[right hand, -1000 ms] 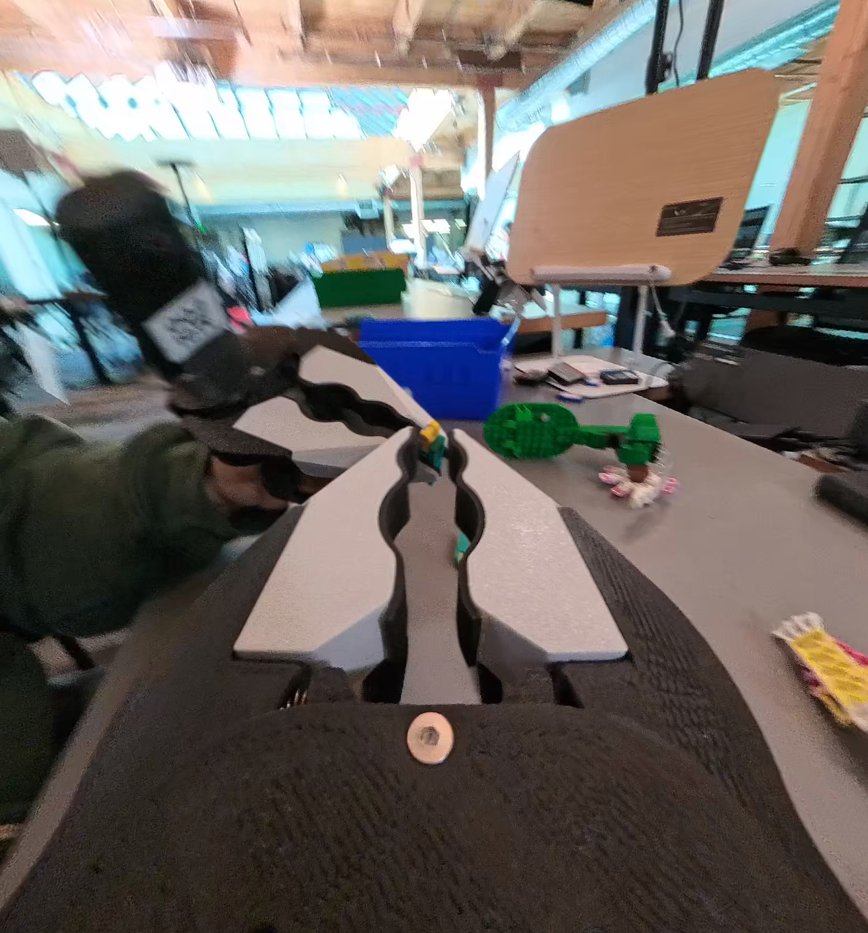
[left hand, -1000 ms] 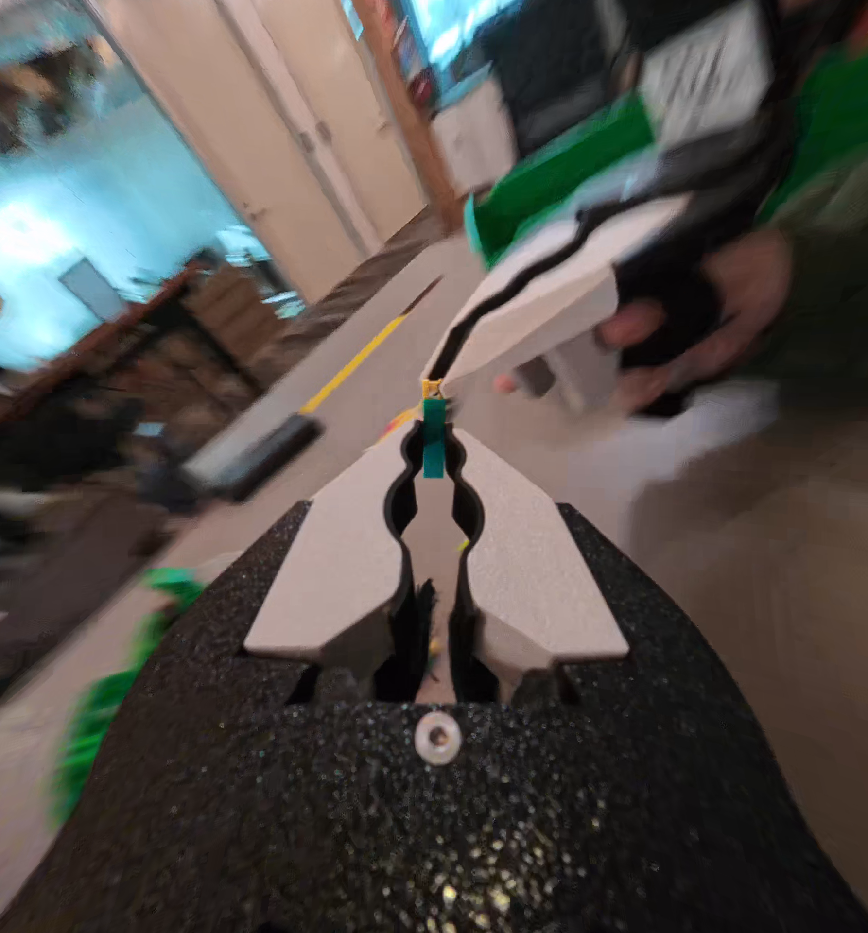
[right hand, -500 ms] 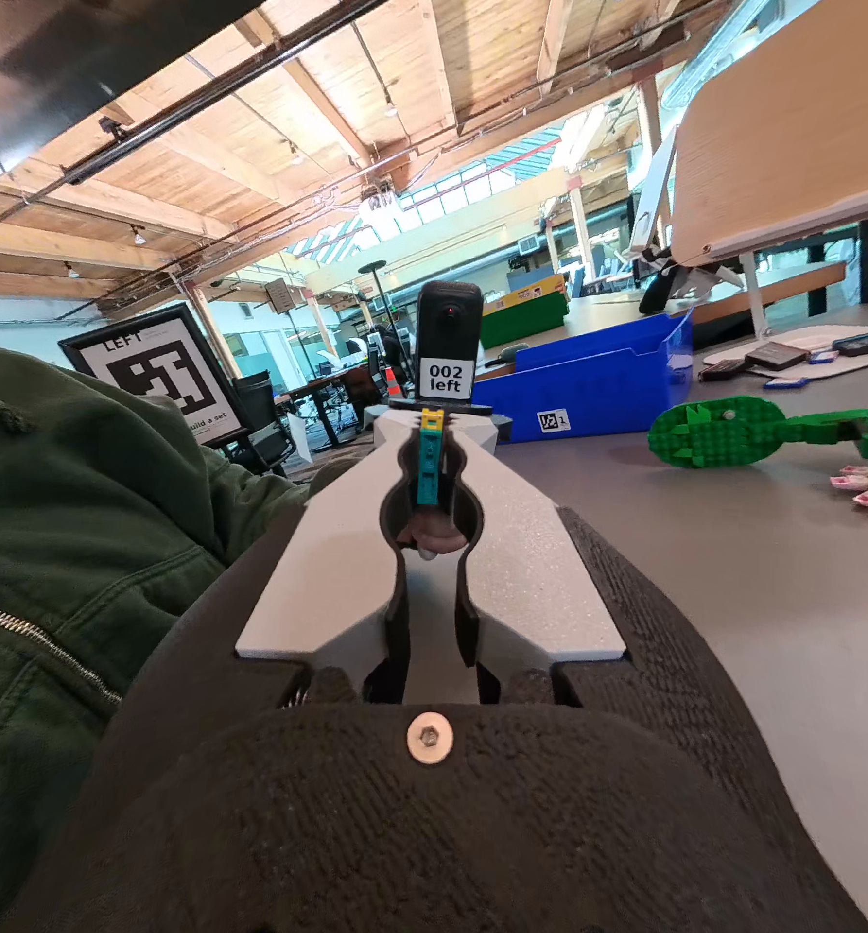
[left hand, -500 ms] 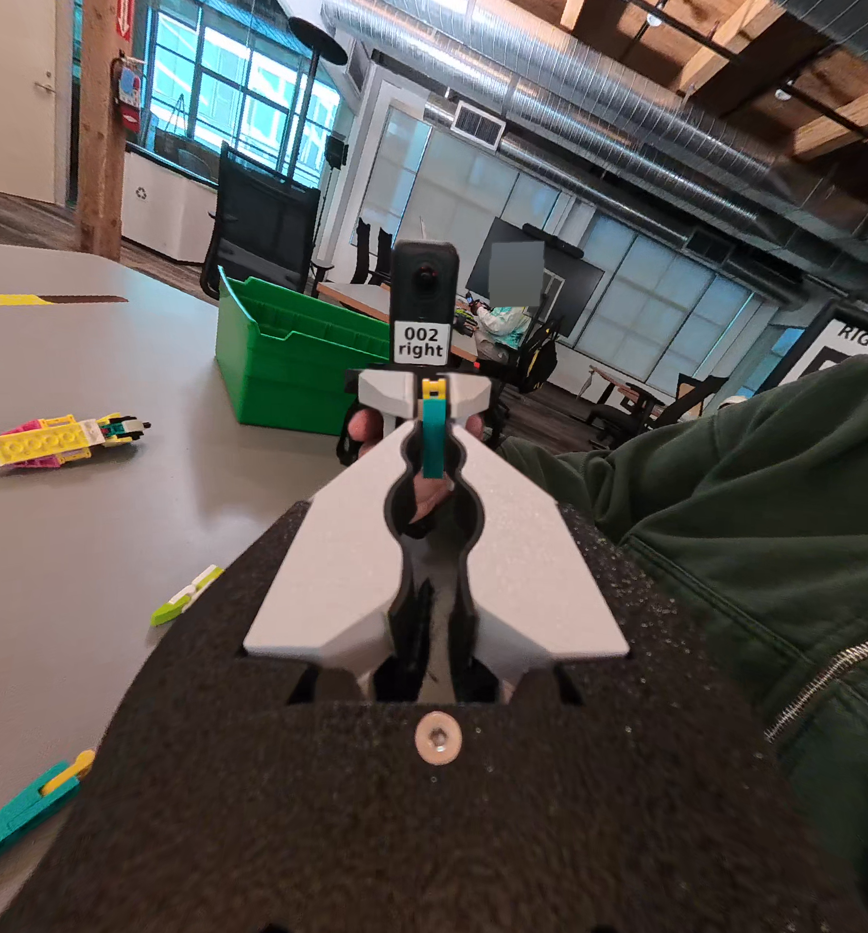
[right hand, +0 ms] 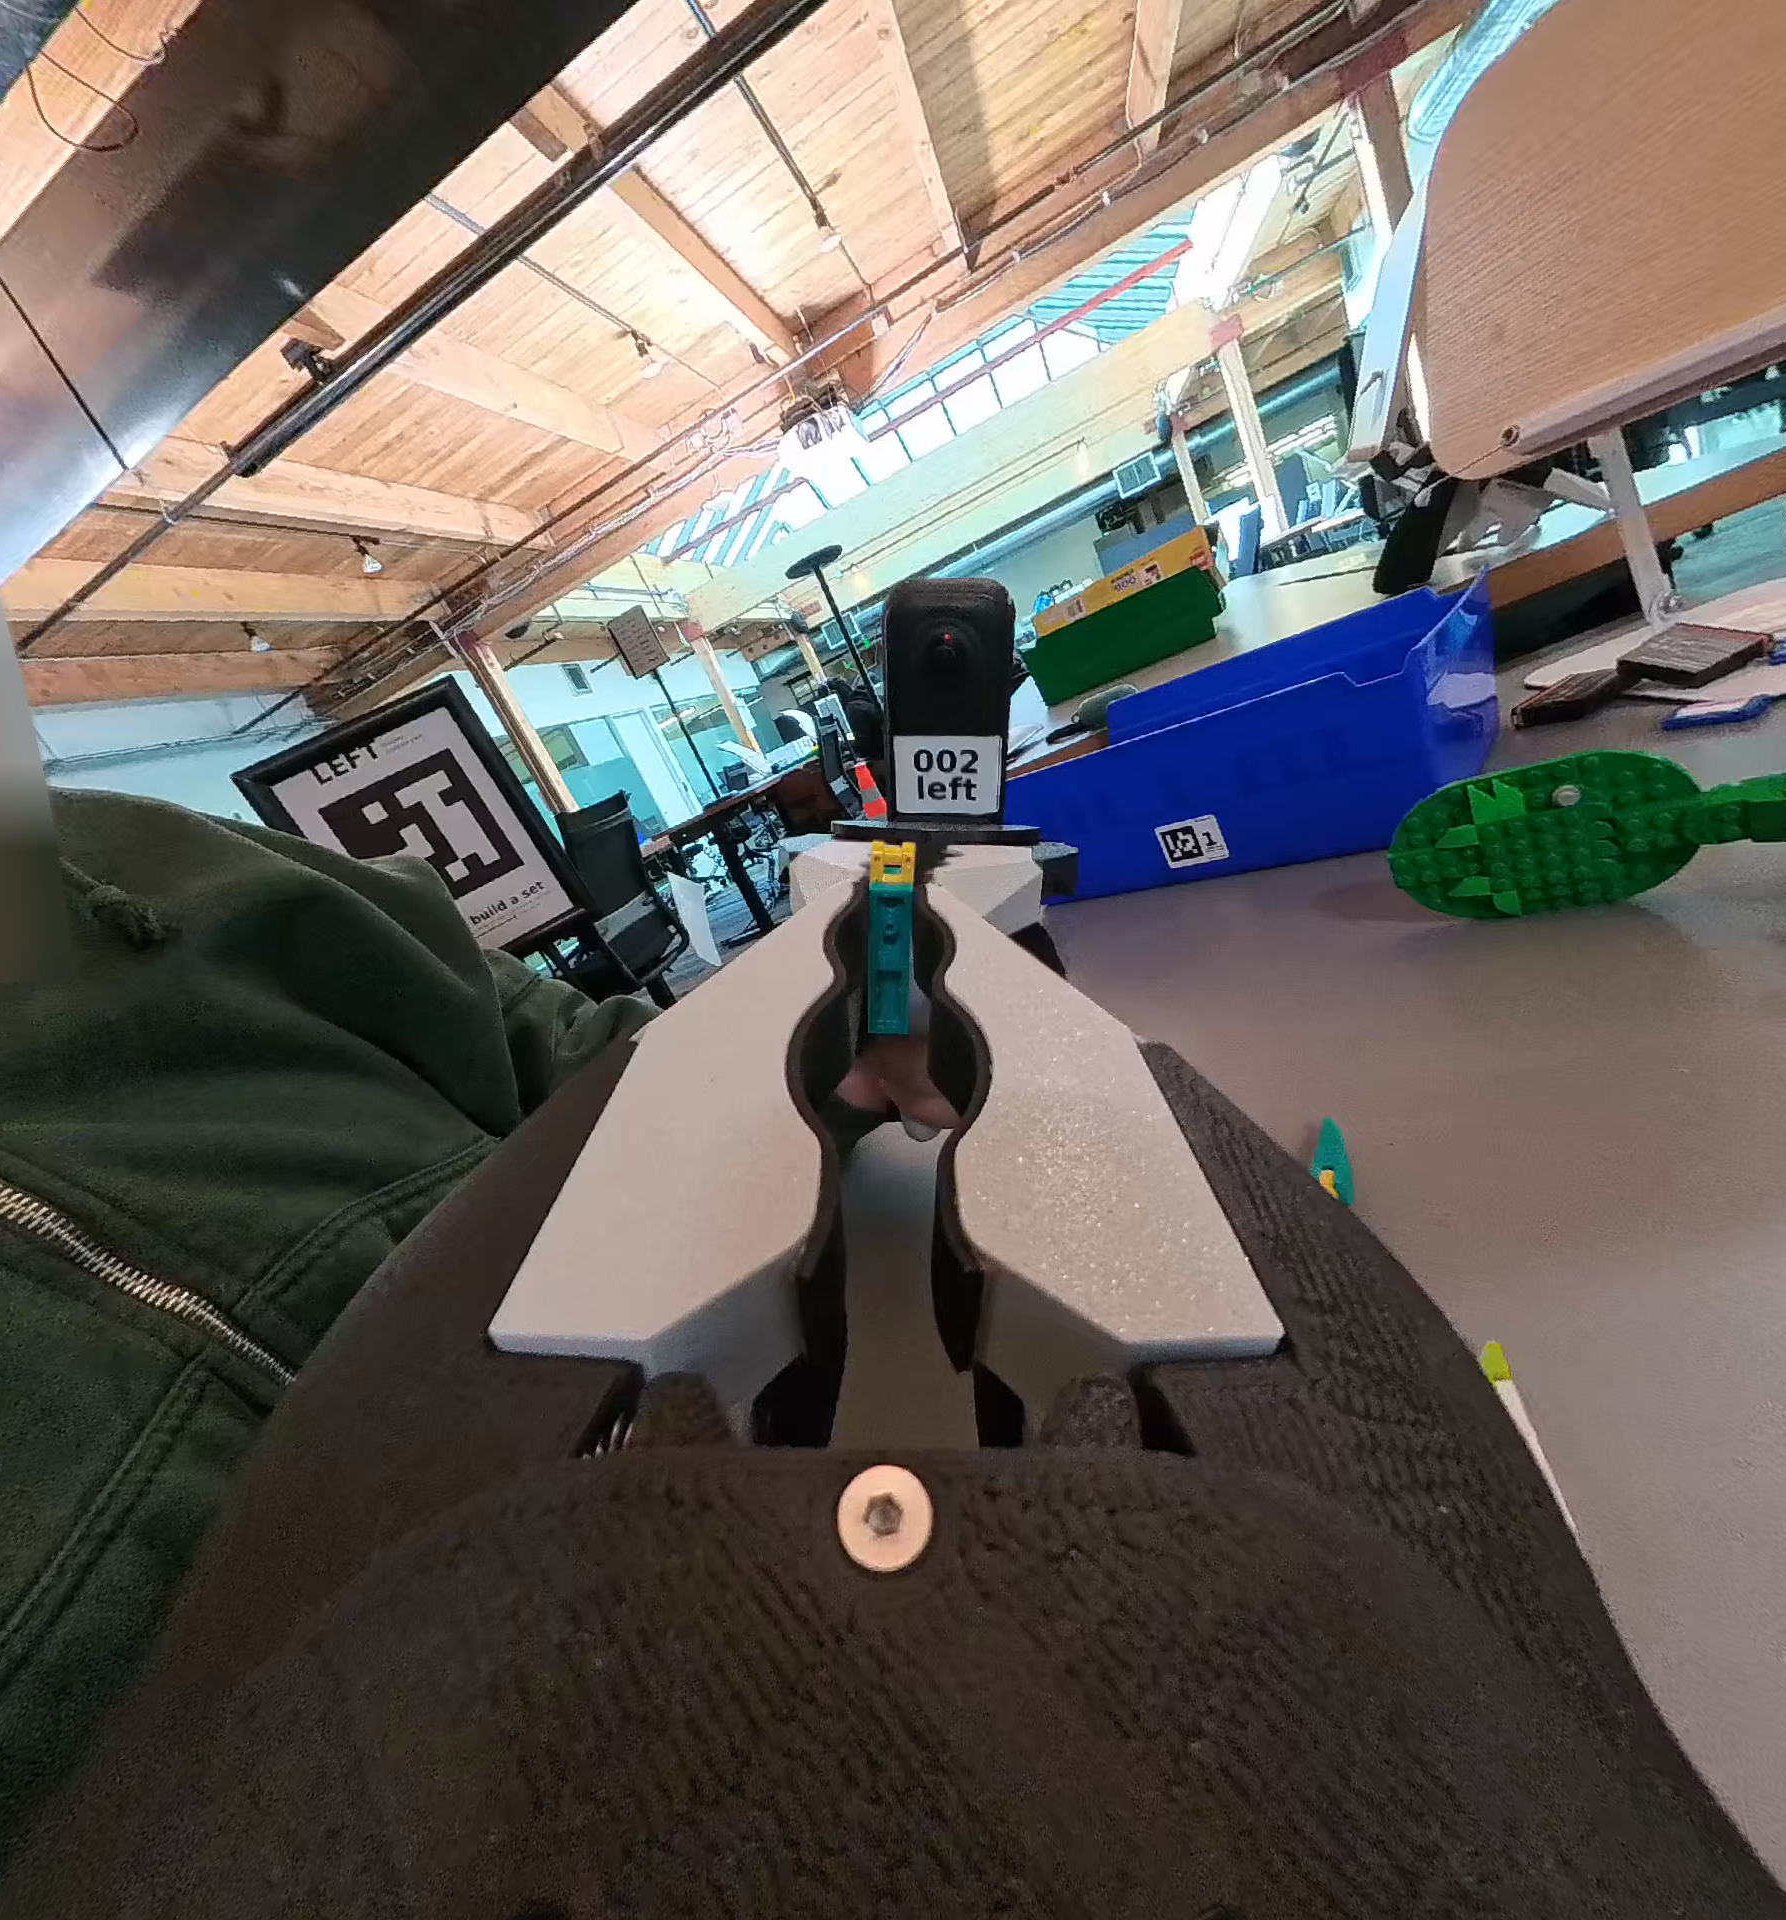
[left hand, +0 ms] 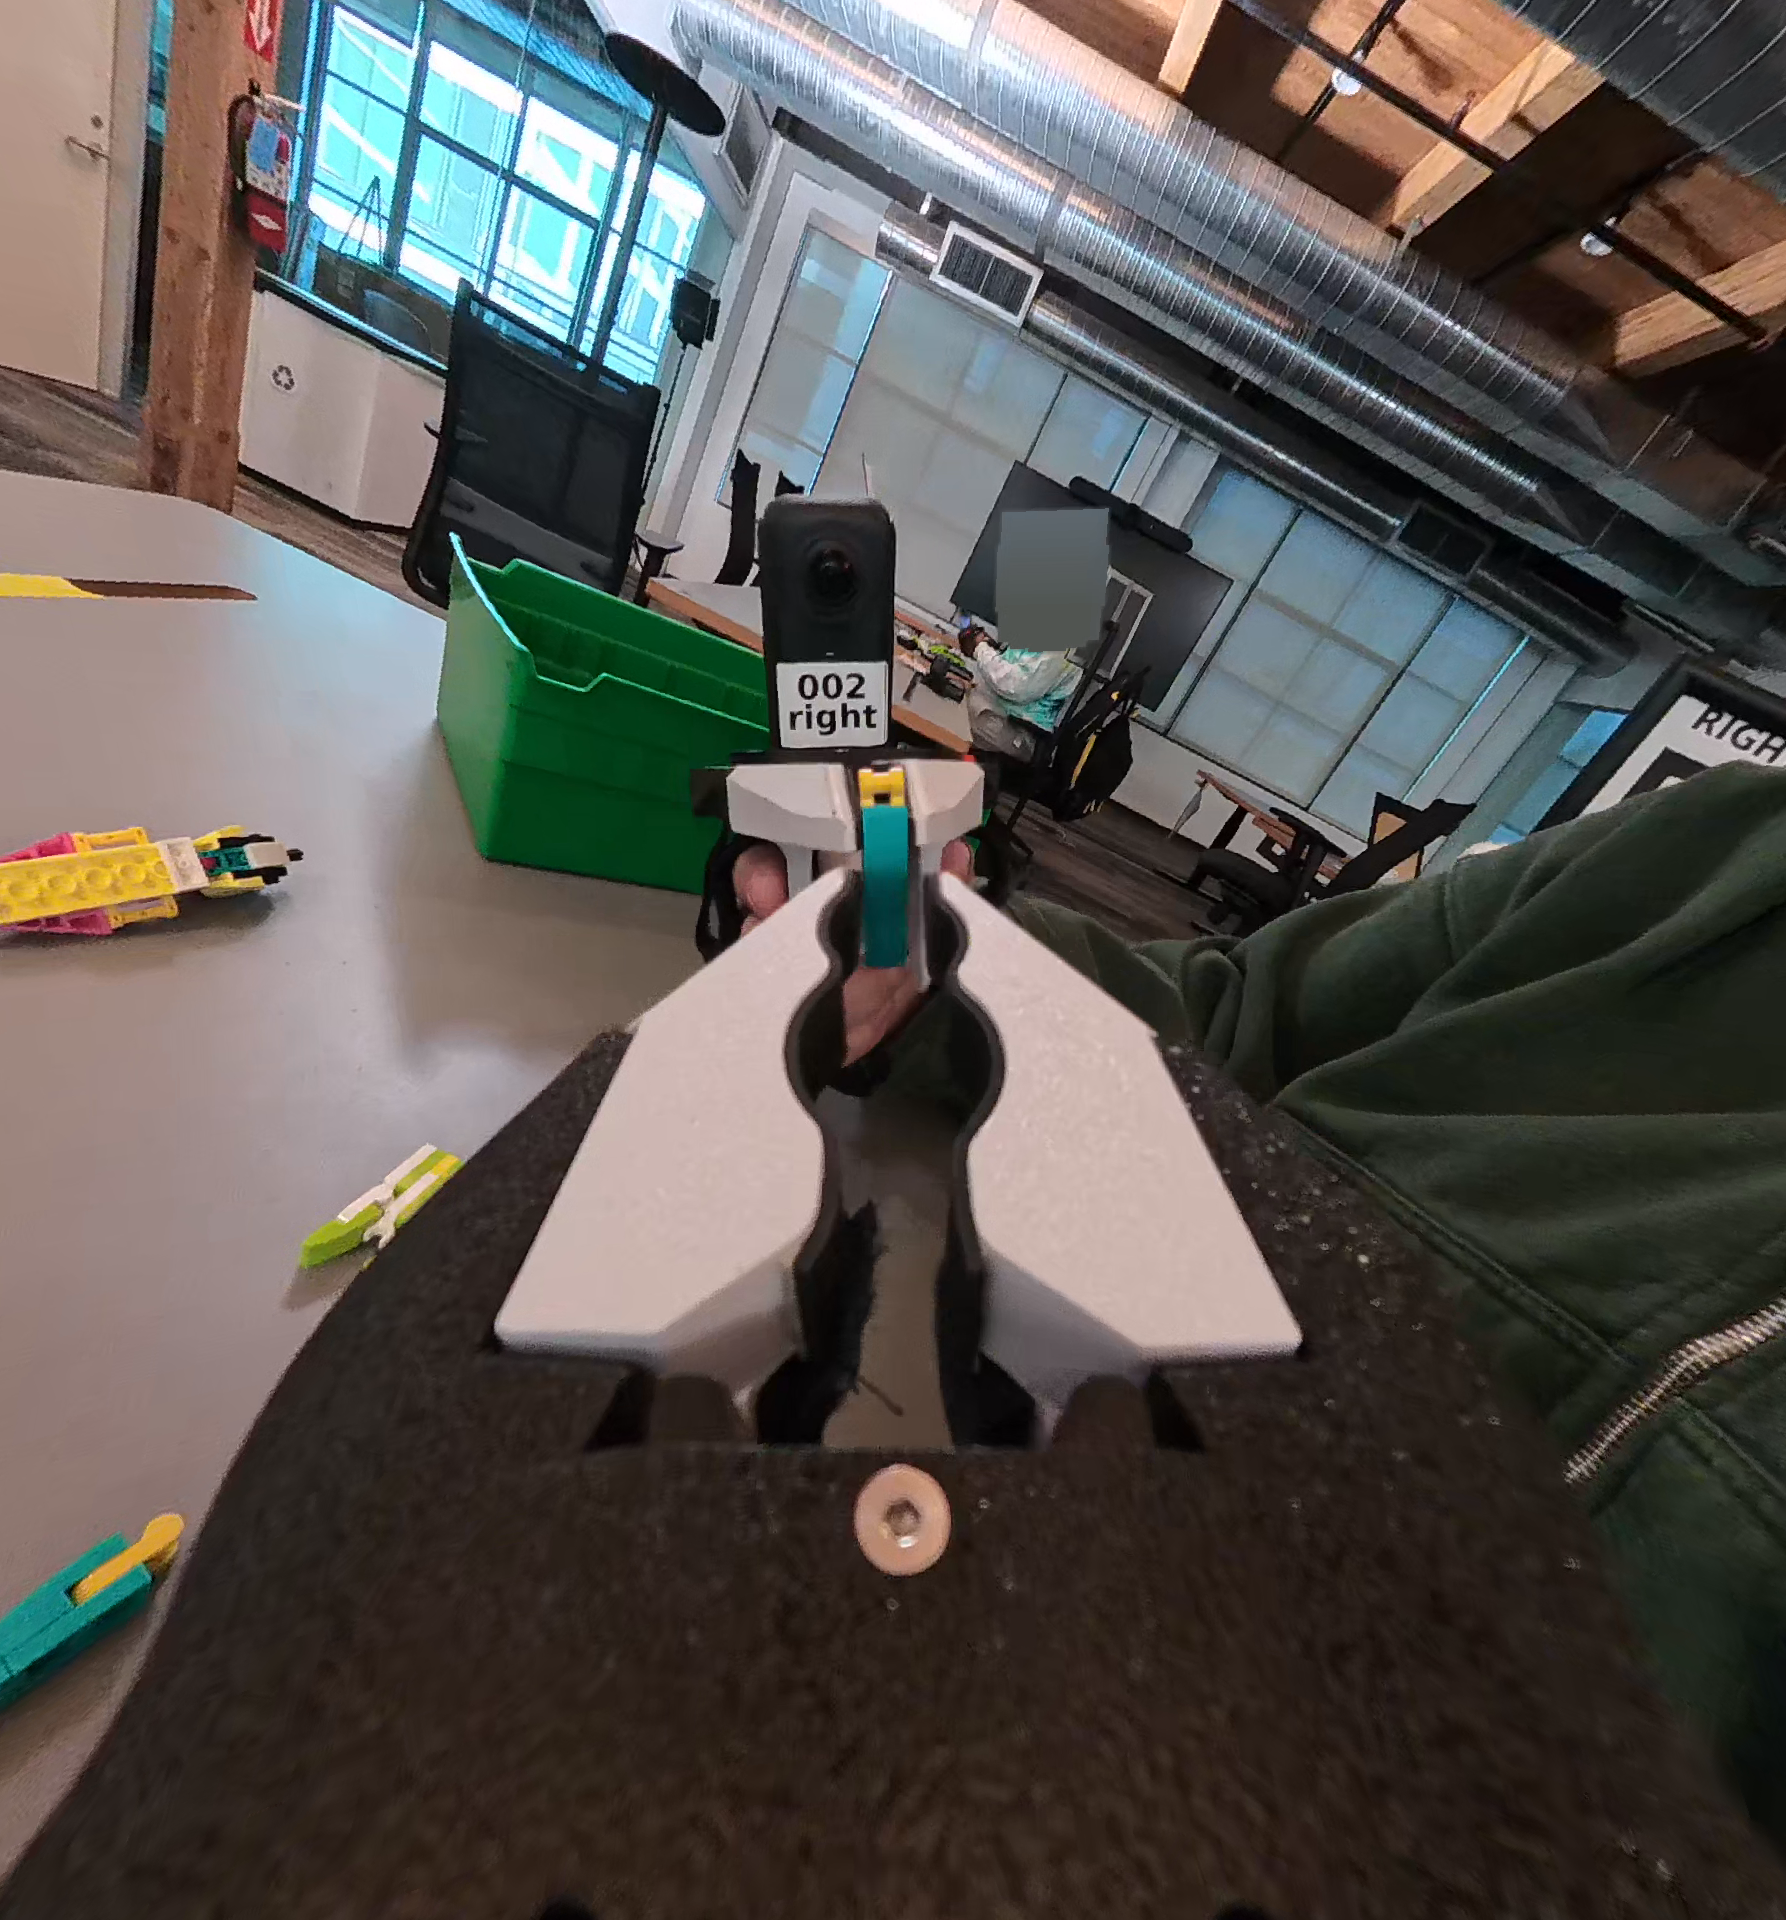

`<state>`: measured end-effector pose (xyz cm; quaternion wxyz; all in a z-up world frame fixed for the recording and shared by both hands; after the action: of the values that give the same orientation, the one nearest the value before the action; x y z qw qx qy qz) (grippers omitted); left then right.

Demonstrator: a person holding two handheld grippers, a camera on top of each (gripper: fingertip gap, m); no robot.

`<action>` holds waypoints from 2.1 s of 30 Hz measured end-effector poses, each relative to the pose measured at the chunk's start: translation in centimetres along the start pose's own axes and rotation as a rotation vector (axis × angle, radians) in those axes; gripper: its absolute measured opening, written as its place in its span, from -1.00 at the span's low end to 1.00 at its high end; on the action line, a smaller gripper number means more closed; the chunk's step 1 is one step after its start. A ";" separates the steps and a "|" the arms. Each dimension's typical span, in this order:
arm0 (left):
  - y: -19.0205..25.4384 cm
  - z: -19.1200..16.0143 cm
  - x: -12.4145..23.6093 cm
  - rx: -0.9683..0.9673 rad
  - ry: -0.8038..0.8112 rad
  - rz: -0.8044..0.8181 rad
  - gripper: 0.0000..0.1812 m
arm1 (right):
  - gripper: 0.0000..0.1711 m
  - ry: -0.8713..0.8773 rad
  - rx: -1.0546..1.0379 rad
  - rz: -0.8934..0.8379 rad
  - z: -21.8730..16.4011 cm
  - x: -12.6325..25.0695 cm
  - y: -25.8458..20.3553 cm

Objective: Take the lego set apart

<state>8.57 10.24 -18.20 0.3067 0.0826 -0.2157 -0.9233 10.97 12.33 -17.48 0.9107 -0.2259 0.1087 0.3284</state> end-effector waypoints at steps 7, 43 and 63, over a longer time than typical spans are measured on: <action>-0.4 0.4 0.0 0.006 0.038 0.038 -0.94 | -0.87 0.032 0.003 -0.020 0.2 0.0 0.3; -0.6 0.7 0.2 0.129 0.137 0.001 -0.93 | -0.84 0.046 -0.012 -0.038 0.2 -0.3 0.2; -0.1 0.7 0.5 0.126 0.214 0.029 -0.94 | -0.97 -0.033 0.061 -0.047 0.0 -0.4 -0.3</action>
<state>7.95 10.22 -17.65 0.3355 0.1965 -0.2406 -0.8894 10.86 11.90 -17.19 0.9263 -0.1953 0.0983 0.3070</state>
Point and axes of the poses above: each gripper's, where its closed fingertips meet, x back along the fingers, z out of its top, y = z × x across the jaws, the point moved 2 cm from there along x, back along the fingers, and after that the axes turned 14 degrees about z, right-handed, at the moved point
